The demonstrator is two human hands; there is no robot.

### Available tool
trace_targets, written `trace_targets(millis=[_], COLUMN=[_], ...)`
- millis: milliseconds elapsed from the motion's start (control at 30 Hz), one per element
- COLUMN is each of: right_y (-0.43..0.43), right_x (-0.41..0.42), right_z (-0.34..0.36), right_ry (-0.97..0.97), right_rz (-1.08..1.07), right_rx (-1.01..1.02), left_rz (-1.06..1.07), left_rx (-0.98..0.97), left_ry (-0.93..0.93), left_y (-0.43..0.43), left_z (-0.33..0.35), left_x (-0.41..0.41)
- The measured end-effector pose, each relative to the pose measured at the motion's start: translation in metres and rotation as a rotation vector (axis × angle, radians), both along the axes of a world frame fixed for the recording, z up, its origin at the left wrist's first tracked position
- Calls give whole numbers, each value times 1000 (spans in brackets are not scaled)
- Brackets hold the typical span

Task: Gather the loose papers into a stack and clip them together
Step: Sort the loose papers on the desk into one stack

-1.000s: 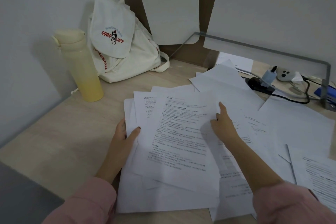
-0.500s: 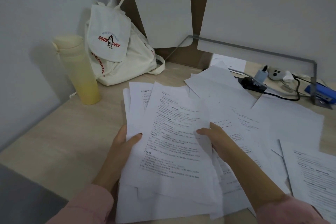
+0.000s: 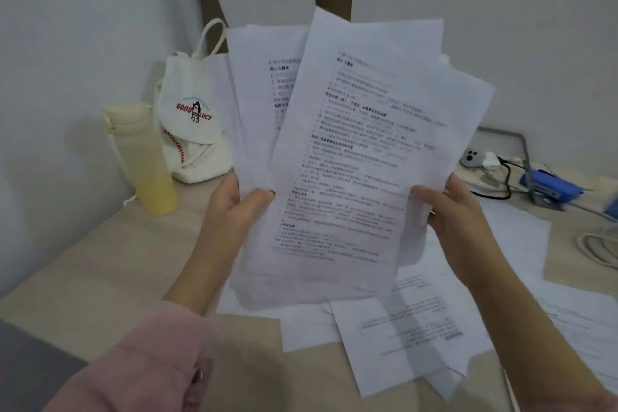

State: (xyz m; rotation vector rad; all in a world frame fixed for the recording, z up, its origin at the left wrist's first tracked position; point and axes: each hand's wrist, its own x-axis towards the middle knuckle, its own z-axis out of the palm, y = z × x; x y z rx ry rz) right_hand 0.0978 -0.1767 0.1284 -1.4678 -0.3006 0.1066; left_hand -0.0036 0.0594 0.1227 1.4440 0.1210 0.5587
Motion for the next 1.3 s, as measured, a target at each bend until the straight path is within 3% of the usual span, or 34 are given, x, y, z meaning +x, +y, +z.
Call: trace_targets(millis=[233, 467, 667, 867, 1133, 1300], right_y=[-10, -10, -16, -20, -76, -154], right_x=[-17, -32, -37, -49, -54, -66], right_z=[11, -17, -9, -42, -30, -42], right_ry=[-89, 74, 37, 215, 186, 280], right_rz=[16, 17, -60, 69, -187, -382], right_rx=[-16, -186, -77, -245, -271, -338], left_rz=[-6, 39, 109, 53, -36, -255], left_rx=[65, 41, 13, -31, 21, 64], left_ry=[-23, 87, 19, 205, 292, 356], left_y=[-24, -39, -46, -61, -107, -167], left_z=[5, -27, -20, -47, -33, -47], left_x=[4, -4, -6, -12, 3, 14])
